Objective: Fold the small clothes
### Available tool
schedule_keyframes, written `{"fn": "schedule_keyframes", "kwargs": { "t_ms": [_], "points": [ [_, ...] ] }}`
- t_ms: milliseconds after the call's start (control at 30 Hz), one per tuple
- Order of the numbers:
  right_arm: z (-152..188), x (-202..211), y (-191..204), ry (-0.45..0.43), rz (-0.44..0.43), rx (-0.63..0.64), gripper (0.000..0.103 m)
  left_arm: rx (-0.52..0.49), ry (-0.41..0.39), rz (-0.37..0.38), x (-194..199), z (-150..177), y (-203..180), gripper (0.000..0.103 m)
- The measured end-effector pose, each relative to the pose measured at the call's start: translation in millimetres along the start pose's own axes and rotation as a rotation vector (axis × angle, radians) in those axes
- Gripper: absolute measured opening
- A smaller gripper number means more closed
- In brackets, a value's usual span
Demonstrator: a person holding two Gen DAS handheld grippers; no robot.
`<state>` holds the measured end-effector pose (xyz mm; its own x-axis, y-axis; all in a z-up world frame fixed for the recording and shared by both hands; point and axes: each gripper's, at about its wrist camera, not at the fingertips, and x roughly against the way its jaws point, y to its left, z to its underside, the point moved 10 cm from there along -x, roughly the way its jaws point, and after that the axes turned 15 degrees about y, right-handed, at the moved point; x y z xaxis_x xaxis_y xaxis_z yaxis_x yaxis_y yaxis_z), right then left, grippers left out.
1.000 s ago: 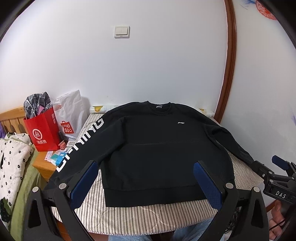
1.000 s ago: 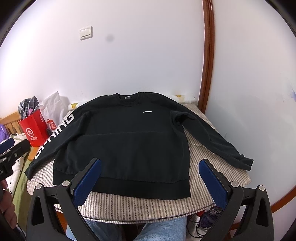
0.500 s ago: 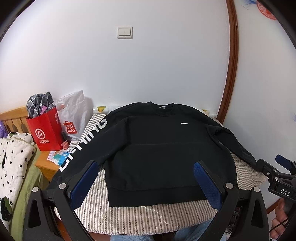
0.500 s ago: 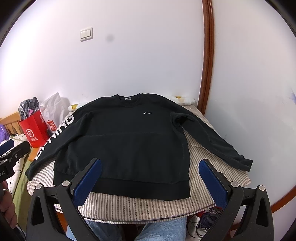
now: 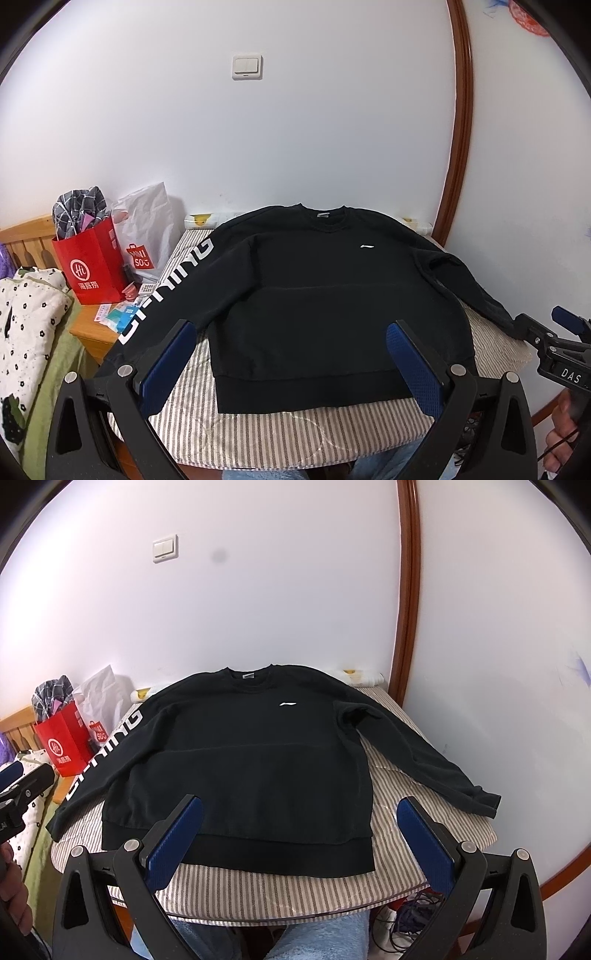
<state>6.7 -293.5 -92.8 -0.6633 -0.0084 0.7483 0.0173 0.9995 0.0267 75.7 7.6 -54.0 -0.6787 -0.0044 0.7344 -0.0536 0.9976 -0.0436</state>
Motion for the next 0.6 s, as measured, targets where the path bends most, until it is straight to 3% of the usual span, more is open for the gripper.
{"fn": "schedule_keyframes", "kwargs": {
  "t_ms": [600],
  "points": [
    [-2.9,-4.8,-0.5,-0.023,0.028,0.004,0.103,0.007,0.006,0.038,-15.2,-2.7,2.0,0.103]
  ]
}}
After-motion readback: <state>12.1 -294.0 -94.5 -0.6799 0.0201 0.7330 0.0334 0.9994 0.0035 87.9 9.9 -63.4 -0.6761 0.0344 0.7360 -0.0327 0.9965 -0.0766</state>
